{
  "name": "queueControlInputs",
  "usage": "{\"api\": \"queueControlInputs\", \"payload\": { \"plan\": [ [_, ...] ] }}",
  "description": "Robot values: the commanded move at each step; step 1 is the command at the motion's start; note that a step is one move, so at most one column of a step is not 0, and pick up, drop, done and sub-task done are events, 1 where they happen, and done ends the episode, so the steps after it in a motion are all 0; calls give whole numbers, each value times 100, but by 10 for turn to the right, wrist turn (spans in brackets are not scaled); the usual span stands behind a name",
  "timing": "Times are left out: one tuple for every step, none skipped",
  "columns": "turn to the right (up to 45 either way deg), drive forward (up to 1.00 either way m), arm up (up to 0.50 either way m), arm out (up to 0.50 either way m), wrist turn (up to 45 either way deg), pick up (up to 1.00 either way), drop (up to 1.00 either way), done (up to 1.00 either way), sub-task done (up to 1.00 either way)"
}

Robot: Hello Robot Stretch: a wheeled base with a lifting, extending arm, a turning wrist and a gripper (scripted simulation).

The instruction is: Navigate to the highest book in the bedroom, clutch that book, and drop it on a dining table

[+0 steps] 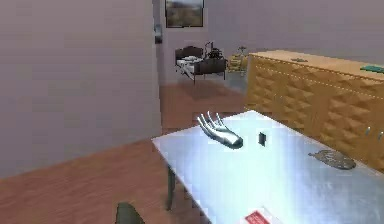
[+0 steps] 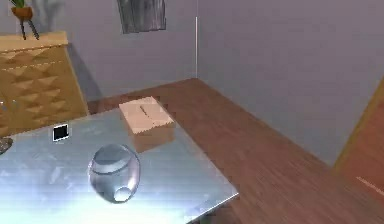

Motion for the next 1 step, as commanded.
{"api": "queueControlInputs", "payload": {
  "plan": [
    [-450,0,0,0,0,0,0,0,0]
  ]
}}
